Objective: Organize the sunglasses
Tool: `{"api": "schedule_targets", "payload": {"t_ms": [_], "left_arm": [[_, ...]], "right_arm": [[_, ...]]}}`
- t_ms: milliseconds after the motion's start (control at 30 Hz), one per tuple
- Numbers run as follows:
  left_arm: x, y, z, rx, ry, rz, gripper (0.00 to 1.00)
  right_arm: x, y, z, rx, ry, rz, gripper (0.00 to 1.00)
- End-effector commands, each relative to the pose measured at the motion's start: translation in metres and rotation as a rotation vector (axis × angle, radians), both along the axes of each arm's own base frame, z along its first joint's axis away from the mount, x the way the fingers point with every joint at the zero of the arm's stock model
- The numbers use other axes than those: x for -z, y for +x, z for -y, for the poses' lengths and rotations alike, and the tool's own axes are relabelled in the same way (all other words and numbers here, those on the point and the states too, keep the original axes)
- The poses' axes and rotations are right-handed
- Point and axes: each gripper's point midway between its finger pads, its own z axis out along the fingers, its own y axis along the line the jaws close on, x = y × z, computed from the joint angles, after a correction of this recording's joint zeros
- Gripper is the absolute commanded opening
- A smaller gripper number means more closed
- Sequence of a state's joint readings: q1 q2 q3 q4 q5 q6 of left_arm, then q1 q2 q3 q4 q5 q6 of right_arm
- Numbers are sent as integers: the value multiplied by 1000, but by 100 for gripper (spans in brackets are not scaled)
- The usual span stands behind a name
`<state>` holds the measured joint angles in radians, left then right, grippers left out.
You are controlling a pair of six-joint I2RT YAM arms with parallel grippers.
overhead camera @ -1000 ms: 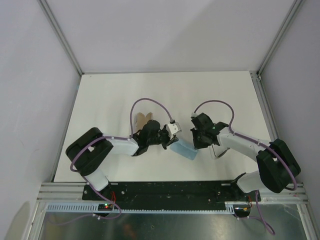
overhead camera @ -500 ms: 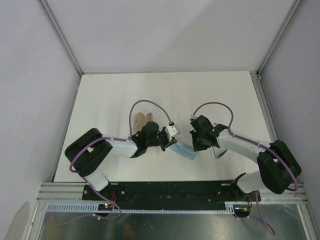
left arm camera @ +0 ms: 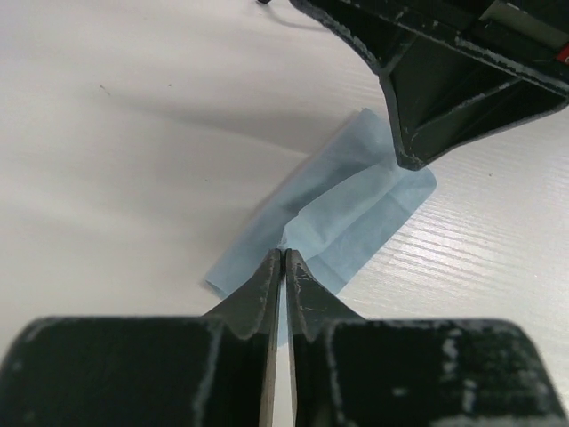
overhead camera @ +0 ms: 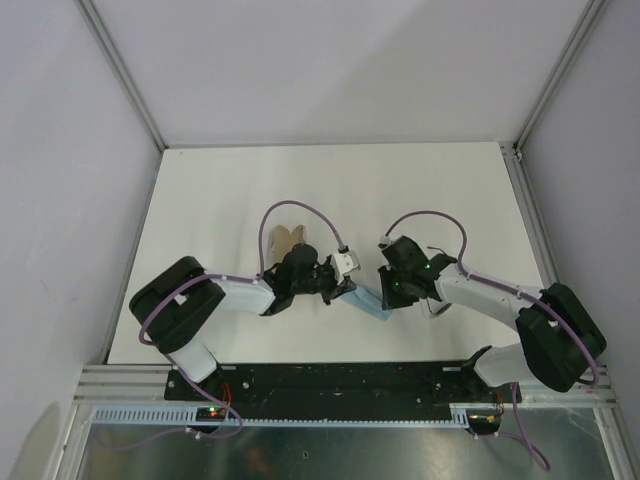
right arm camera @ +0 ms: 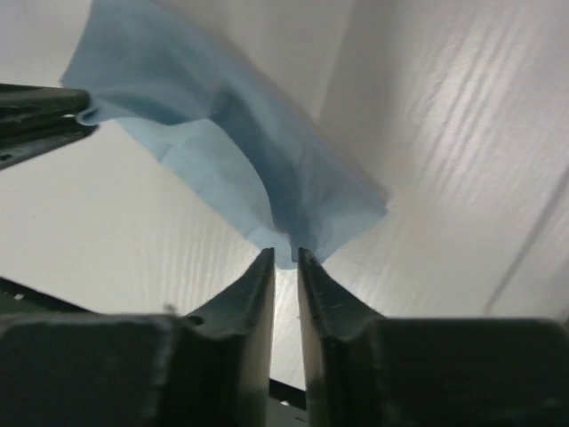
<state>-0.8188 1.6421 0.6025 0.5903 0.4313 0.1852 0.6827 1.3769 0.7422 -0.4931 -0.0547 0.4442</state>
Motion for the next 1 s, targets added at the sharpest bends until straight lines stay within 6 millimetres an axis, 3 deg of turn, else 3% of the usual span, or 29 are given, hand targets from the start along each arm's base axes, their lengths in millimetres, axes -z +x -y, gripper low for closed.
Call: {"api": "schedule_targets", "payload": {"t_ms": [0,100,200,433,700,833,967], "left_arm": [[-13,-10,5,50,-51,3,12],[-13,-12,4,51,-57,-14,17],[-14,-10,0,35,-67,-39,20],[-20,2,-16,-19,-116,-135,24],[-33,18,-25,-115,-151,-168,33],[-39,23,-18,-112,-155,-205,37],[-31,30,-11,-110,-109,-242,35]], "right_arm": [[-13,-8,-21,-61,102,4,28],[-15,-13,-25,-82,130,-5,42],[-16,-17,-30,-107,157,-17,49],[-16,-22,-36,-136,193,-43,50],[-23,12,1,48,141,44,48],[-25,28,20,126,93,101,46],[-16,34,29,132,39,114,44]]}}
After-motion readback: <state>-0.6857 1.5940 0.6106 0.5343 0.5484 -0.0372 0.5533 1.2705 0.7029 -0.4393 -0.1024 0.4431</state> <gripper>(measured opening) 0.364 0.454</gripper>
